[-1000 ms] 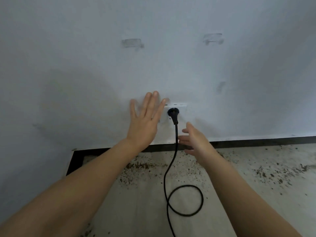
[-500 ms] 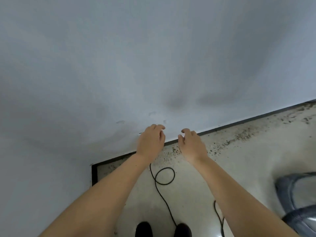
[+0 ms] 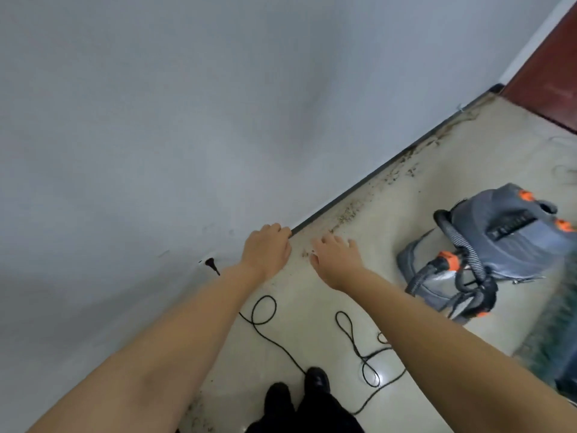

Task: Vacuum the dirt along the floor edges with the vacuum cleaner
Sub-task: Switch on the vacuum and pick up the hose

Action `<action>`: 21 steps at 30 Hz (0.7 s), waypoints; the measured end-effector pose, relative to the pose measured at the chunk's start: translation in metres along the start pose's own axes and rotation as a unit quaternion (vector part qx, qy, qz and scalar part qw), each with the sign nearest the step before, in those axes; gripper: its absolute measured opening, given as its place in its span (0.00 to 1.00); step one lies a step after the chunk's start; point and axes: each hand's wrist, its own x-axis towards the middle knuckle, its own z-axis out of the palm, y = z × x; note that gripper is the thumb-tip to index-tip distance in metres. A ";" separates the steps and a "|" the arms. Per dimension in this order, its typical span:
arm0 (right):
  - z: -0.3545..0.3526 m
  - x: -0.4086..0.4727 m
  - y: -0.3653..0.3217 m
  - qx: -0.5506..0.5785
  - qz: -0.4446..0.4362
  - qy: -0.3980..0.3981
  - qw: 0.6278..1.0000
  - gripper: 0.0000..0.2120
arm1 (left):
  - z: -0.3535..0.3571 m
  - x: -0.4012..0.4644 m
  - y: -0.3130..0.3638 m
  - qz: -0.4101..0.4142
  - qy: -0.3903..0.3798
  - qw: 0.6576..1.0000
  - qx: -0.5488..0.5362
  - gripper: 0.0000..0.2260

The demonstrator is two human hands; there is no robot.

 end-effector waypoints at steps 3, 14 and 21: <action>0.001 -0.030 0.040 0.000 0.052 -0.027 0.998 0.21 | -0.001 0.012 0.031 0.038 -0.014 0.999 -0.014 0.14; -0.010 -0.119 0.206 0.051 0.257 -0.001 0.965 0.17 | -0.006 0.071 0.209 0.232 -0.002 0.972 -0.043 0.15; 0.024 -0.156 0.331 0.101 0.290 0.013 0.952 0.18 | 0.035 0.116 0.344 0.255 -0.054 0.963 -0.072 0.10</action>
